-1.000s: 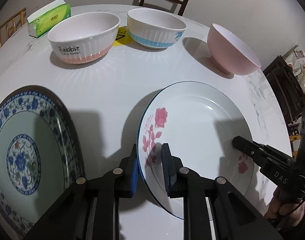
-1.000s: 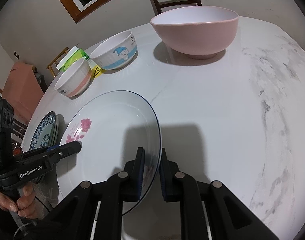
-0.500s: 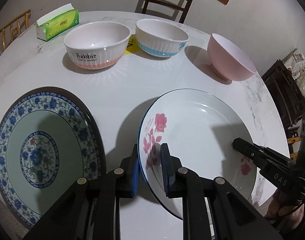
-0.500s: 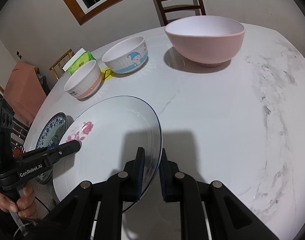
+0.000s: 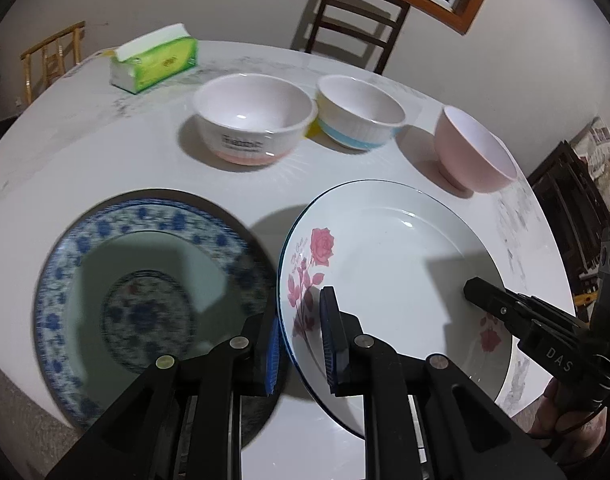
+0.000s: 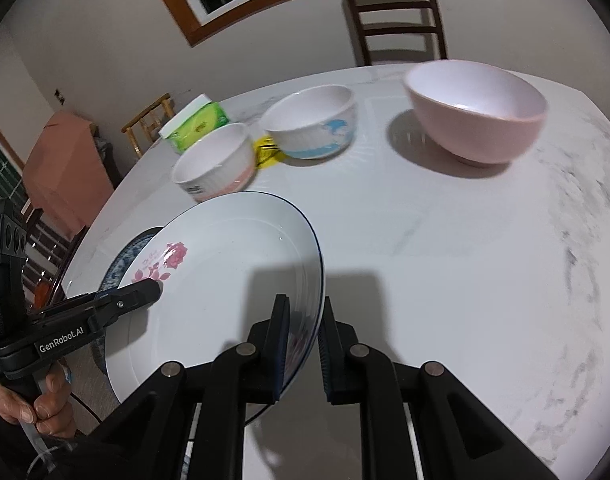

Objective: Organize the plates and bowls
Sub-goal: 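Carry the pink-rose plate onto the stacked floral plates with both tools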

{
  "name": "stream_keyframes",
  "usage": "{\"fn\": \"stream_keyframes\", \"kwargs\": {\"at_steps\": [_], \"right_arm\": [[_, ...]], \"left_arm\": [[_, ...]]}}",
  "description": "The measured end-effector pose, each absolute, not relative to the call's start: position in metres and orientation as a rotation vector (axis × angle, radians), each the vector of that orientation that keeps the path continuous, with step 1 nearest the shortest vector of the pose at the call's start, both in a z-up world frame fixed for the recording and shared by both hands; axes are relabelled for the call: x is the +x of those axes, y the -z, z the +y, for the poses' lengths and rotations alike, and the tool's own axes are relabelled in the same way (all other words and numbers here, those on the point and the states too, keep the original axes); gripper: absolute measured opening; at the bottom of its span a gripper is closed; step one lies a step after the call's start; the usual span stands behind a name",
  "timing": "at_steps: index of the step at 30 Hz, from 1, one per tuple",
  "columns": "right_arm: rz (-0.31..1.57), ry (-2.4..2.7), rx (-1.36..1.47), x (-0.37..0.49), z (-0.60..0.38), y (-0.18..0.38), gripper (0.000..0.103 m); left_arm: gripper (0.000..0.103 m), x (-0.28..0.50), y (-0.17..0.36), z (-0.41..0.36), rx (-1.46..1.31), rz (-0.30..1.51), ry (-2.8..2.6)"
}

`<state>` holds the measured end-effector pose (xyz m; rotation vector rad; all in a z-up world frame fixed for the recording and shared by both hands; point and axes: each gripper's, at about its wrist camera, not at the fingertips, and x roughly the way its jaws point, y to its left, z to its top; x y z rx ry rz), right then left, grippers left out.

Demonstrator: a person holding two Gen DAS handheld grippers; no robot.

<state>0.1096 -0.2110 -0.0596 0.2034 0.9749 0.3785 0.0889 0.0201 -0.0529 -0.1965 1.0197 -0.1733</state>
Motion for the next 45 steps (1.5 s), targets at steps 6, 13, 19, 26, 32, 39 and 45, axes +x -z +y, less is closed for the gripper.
{"fn": "stream_keyframes", "kwargs": {"at_steps": [6,13,19,26,32,39,45], "right_arm": [[0.975,-0.444,0.170,0.114,-0.171,0.053,0.014],[0.986,-0.517,0.128,0.118,-0.124,0.051,0.014],[1.007,-0.555,0.106,0.116,-0.098,0.057,0.014],[1.031,-0.565,0.085,0.116,-0.082,0.063,0.014],[1.053,-0.560,0.083,0.122,-0.074,0.069,0.014],[1.055,-0.555,0.072,0.125,-0.070,0.070,0.014],[1.069,-0.548,0.057,0.124,-0.064,0.071,0.015]], "left_arm": [[0.014,0.078,0.046,0.060,-0.231,0.996,0.102],[0.014,0.065,0.045,0.105,-0.278,0.986,0.026],[0.014,0.057,0.050,0.133,-0.309,0.992,-0.019],[0.014,0.053,0.059,0.149,-0.337,1.006,-0.044],[0.014,0.055,0.067,0.156,-0.355,1.024,-0.050],[0.015,0.058,0.071,0.161,-0.372,1.034,-0.049],[0.015,0.059,0.075,0.166,-0.393,1.052,-0.058]]}}
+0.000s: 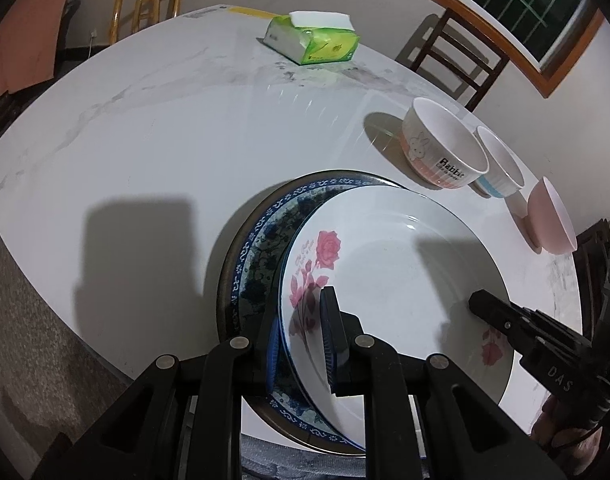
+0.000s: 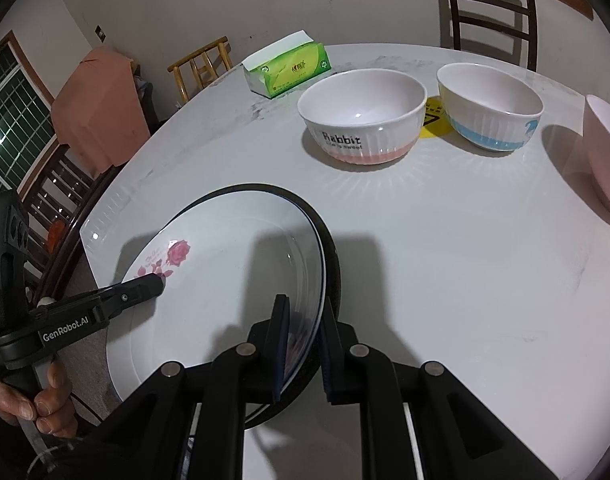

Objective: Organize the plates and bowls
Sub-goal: 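Carry the pink-rose plate onto the stacked floral plates with both tools, then open both tools and pull back from the plate stack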

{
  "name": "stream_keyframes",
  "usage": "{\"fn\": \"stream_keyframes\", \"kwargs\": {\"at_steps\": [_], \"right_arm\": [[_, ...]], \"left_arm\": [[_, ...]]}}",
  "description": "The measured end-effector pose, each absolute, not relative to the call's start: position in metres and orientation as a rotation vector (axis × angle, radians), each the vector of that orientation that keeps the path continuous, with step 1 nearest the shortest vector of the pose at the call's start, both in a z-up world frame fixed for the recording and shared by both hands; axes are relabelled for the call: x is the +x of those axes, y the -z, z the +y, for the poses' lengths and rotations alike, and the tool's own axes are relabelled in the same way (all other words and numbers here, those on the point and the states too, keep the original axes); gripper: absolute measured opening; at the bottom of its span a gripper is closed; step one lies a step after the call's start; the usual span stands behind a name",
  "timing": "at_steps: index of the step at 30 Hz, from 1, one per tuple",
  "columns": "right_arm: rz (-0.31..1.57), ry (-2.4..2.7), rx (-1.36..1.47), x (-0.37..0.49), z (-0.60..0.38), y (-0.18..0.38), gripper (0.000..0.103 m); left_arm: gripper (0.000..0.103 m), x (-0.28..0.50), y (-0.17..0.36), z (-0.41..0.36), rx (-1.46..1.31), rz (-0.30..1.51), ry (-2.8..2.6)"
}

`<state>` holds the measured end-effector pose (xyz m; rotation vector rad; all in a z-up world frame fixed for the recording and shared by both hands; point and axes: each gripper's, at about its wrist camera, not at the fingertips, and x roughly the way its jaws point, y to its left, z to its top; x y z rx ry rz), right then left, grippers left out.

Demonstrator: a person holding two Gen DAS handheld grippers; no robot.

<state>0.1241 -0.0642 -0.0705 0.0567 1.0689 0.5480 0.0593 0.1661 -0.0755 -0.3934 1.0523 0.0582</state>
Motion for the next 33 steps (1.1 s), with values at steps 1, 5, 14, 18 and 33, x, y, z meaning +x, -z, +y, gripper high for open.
{"fn": "stream_keyframes", "kwargs": {"at_steps": [1,5,14,18,33], "right_arm": [[1.073,-0.549,0.053,0.124,-0.063,0.071,0.016],[1.075,-0.541,0.018,0.123,-0.057,0.070,0.017],[1.071,-0.530,-0.022,0.123,-0.050,0.071,0.018],[1.075,-0.524,-0.027,0.124,-0.049,0.071,0.018],[1.065,-0.510,-0.149,0.115,-0.031,0.067,0.031]], "left_arm": [[0.015,0.059,0.077,0.167,-0.397,1.058,-0.060],[0.016,0.059,0.081,0.169,-0.410,1.069,-0.069],[0.017,0.060,0.080,0.171,-0.402,1.073,-0.079],[0.018,0.063,0.079,0.168,-0.378,1.078,-0.090],[0.022,0.065,0.076,0.160,-0.326,1.081,-0.142]]}}
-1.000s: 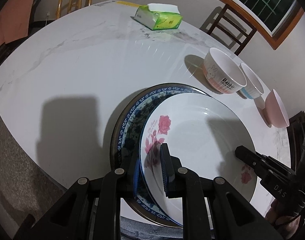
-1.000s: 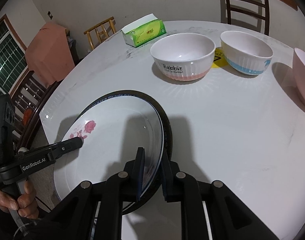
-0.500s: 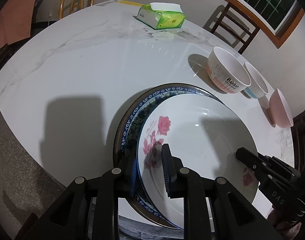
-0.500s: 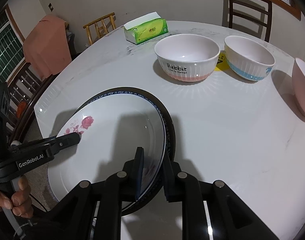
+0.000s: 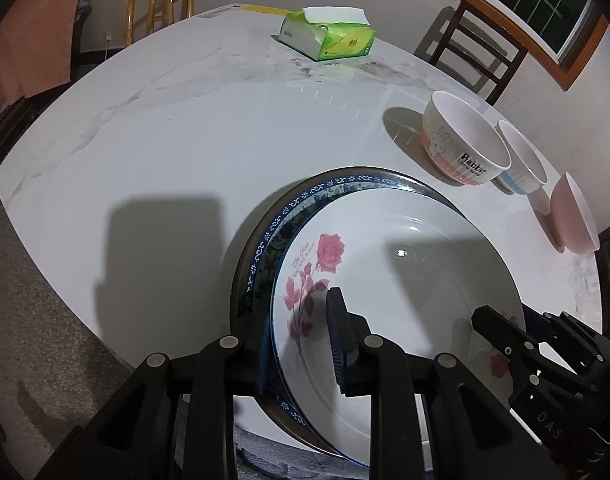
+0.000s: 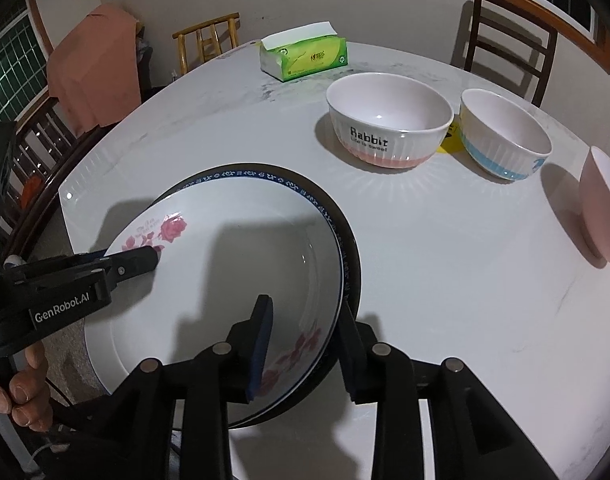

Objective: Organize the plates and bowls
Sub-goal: 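Open both tools and pull back from the plate stack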

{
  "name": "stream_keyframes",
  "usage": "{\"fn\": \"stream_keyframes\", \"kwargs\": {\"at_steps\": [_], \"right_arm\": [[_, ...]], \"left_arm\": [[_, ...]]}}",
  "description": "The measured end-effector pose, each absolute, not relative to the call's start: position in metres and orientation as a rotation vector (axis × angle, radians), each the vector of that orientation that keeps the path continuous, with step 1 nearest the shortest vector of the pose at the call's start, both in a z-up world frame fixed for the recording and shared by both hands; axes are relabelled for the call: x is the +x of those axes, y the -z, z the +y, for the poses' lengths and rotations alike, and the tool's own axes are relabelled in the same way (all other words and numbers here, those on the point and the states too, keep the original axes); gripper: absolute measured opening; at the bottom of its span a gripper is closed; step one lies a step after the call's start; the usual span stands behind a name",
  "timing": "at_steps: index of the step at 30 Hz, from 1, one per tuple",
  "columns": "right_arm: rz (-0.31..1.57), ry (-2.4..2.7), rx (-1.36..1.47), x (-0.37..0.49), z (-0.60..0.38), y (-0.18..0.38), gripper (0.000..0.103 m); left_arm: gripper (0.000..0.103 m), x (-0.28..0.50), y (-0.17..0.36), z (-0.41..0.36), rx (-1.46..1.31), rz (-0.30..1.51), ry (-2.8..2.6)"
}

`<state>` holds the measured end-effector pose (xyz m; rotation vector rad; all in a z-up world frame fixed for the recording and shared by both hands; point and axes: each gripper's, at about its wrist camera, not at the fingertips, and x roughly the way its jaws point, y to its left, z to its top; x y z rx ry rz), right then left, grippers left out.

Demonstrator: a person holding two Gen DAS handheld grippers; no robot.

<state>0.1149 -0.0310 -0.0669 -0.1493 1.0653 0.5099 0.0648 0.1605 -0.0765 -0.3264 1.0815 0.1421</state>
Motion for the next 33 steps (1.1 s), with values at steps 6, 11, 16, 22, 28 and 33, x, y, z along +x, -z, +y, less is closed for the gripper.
{"fn": "stream_keyframes", "kwargs": {"at_steps": [6,11,16,22,28,33], "right_arm": [[1.048,-0.504,-0.165,0.112,-0.030,0.063,0.036],[1.042,-0.506,-0.147,0.110,-0.032,0.058,0.036],[1.027,-0.516,-0.115,0.107,-0.039,0.053,0.036],[1.016,-0.515,-0.056,0.103,-0.053,0.047,0.036],[1.015,-0.492,0.012,0.099,-0.076,0.044,0.036],[1.018,-0.457,0.072,0.095,-0.099,0.043,0.036]], "left_arm": [[0.029,0.065,0.066,0.156,-0.254,1.043,-0.174],[0.031,0.065,0.060,0.154,-0.239,1.026,-0.183],[0.033,0.063,0.056,0.148,-0.215,1.014,-0.192],[0.037,0.060,0.048,0.136,-0.166,0.988,-0.211],[0.041,0.058,0.043,0.120,-0.134,0.983,-0.220],[0.043,0.056,0.042,0.103,-0.115,0.991,-0.199]]}}
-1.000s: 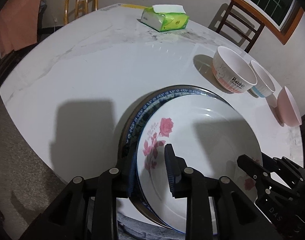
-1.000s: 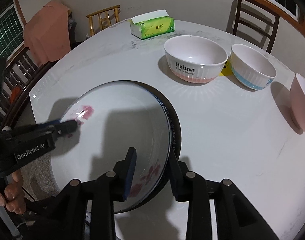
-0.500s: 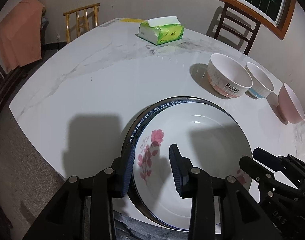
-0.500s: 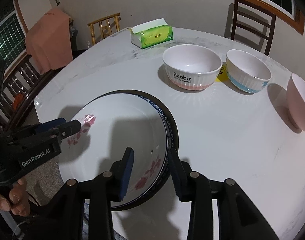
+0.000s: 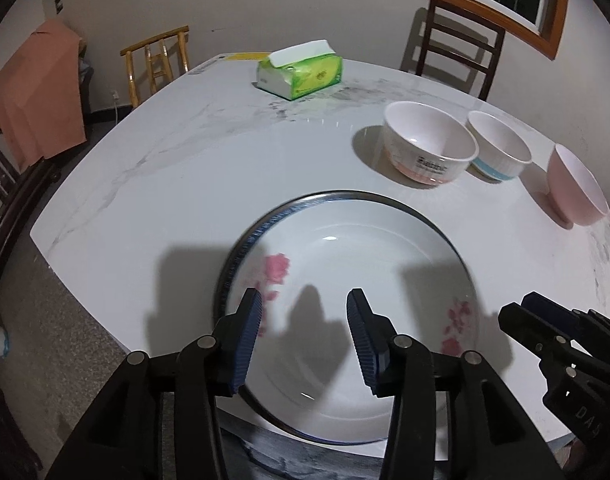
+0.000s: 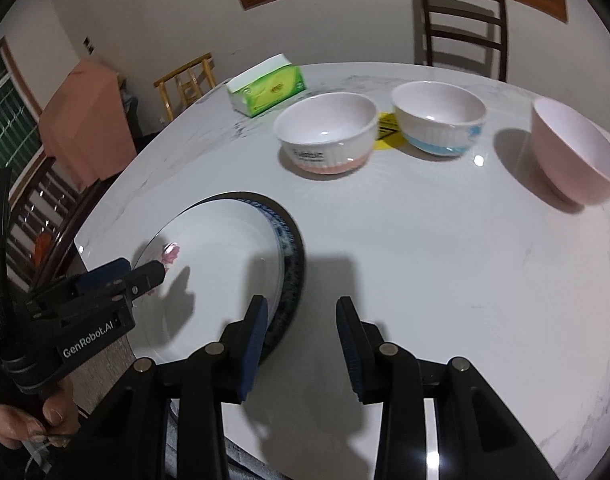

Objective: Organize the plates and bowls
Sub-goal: 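Open both tools and pull back from the plate stack, then move both tools to the rim of the large pink bowl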

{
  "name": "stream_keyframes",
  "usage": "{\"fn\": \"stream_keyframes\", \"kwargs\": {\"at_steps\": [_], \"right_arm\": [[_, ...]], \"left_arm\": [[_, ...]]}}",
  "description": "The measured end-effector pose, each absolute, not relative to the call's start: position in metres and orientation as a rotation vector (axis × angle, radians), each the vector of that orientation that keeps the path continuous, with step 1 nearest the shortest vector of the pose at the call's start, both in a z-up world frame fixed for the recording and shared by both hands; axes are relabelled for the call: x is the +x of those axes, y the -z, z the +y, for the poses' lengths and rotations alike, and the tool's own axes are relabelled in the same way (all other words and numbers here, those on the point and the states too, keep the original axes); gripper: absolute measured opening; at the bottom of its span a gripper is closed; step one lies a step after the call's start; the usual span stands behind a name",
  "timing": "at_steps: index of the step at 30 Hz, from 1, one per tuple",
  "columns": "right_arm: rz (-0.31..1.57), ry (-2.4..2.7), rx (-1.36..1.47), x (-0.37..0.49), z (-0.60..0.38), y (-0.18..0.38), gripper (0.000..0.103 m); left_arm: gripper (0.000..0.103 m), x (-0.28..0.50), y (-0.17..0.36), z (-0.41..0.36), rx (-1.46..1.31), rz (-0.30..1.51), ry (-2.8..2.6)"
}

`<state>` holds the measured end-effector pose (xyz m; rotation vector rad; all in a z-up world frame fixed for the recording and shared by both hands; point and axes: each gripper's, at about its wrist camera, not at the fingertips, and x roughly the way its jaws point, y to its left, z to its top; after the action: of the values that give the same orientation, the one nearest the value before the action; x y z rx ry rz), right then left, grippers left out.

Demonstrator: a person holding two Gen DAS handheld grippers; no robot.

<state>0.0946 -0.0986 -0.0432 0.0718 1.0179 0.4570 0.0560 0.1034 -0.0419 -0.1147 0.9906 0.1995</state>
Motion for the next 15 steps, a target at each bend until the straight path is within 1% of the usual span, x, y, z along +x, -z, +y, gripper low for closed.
{"fn": "stream_keyframes", "kwargs": {"at_steps": [4,15], "right_arm": [[1.018,-0.431,0.100,0.090,-0.115,0.045,0.036],[1.022,-0.371,0.163,0.086,-0.152,0.049,0.036]], "left_arm": [[0.047,0.055,0.039,0.088,-0.094,0.988,-0.180],[0.049,0.054,0.037,0.054,-0.054,0.994,-0.129]]}}
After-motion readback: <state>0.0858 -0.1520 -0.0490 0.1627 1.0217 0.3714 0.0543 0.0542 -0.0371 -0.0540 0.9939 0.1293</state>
